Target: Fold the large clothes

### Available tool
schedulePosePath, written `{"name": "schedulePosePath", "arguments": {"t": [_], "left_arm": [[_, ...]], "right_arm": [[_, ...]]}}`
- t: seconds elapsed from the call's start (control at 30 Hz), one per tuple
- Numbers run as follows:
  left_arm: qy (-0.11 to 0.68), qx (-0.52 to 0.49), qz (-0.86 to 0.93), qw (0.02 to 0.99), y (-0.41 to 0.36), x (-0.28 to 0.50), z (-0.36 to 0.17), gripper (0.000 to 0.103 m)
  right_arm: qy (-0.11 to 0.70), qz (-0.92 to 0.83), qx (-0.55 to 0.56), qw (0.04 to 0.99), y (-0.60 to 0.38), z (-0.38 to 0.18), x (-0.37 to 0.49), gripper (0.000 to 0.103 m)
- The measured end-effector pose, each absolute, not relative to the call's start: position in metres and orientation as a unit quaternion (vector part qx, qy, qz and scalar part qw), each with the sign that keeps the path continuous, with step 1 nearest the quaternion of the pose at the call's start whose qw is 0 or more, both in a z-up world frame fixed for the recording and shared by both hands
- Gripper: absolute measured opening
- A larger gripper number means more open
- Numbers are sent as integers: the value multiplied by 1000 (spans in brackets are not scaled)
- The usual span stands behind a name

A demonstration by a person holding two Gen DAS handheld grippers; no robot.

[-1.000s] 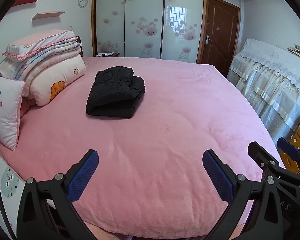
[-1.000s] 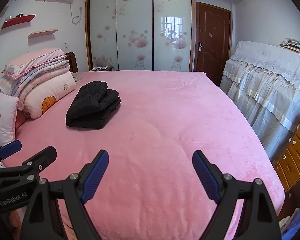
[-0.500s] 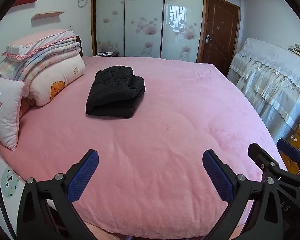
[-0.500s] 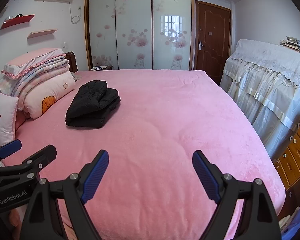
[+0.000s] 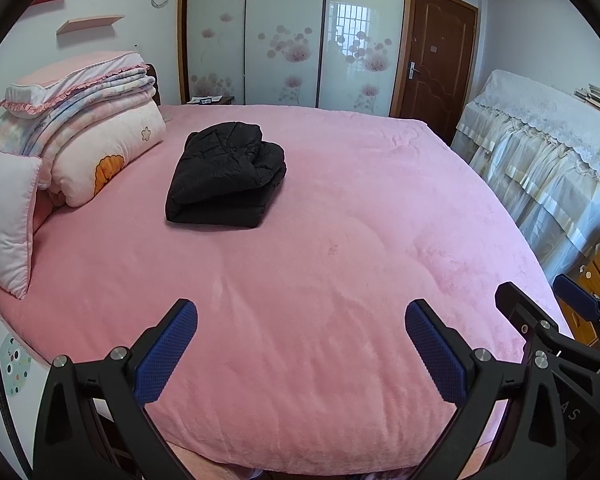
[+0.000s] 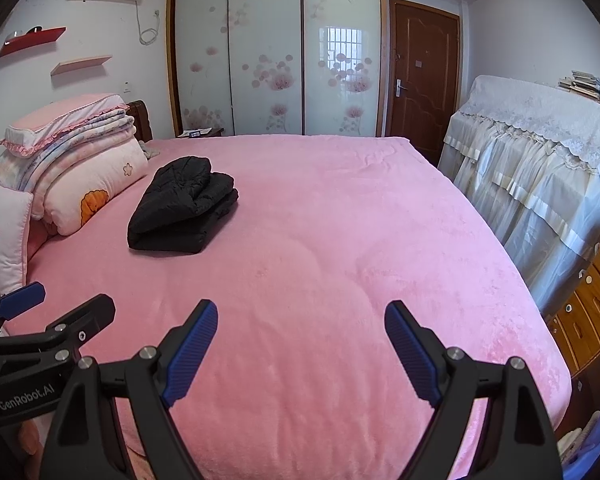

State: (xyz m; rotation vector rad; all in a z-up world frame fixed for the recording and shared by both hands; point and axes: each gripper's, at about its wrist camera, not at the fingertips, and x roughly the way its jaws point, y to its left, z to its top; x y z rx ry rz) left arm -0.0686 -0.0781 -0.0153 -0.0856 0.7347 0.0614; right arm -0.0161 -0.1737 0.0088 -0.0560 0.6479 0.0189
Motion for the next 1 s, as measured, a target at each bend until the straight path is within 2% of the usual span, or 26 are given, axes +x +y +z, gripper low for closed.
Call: {"name": "schedulePosePath", "arguments": {"t": [1.0], "left_arm": [[378,-43,26,924,-78,-60,-28,103]], "right_arm": [[329,9,-25,944,-179,-3,-12,86]]}}
